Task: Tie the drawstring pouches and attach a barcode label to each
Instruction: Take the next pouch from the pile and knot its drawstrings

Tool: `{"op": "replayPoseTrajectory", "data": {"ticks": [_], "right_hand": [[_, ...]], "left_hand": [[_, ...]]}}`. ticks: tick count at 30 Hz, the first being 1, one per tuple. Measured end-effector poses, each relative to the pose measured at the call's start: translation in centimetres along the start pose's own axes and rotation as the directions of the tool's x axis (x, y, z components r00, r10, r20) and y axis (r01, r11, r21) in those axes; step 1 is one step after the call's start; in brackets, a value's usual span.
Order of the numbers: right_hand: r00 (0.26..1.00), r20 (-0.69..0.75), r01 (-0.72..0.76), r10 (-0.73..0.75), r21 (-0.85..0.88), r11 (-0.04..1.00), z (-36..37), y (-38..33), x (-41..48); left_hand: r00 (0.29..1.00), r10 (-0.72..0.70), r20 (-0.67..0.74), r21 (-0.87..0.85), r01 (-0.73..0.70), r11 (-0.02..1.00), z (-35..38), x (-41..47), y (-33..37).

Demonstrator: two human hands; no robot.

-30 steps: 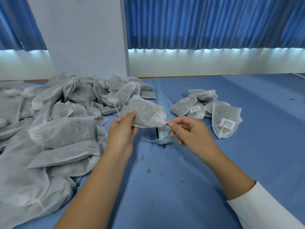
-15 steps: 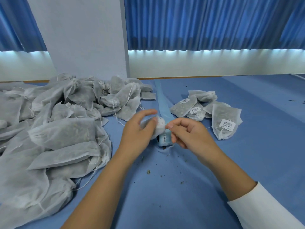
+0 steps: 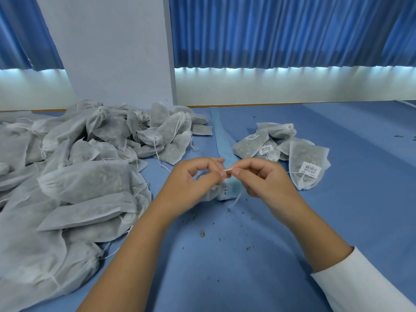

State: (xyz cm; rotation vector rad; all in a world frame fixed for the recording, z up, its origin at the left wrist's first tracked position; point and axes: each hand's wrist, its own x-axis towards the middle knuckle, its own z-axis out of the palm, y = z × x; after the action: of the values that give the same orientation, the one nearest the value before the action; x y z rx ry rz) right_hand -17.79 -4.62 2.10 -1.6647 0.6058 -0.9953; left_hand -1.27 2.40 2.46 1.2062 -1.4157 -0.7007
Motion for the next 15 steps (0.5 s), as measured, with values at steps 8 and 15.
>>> {"op": "replayPoseTrajectory", "data": {"ticks": [8,15], "right_hand": [[0.987,-0.159,0.042,-0.023,0.114,0.993,0.1,0.0,0.2],[0.987,-0.128,0.089,-0.097,-0.069,0.994,1.0,0.8,-0.1]], "left_hand": [[0.978,-0.123,0.167,-0.278,0.166,0.946,-0.1,-0.1,0.8],[0.995,-0.103,0.013,-0.397,0.100,0.913,0.3,0.1,0.7]]}}
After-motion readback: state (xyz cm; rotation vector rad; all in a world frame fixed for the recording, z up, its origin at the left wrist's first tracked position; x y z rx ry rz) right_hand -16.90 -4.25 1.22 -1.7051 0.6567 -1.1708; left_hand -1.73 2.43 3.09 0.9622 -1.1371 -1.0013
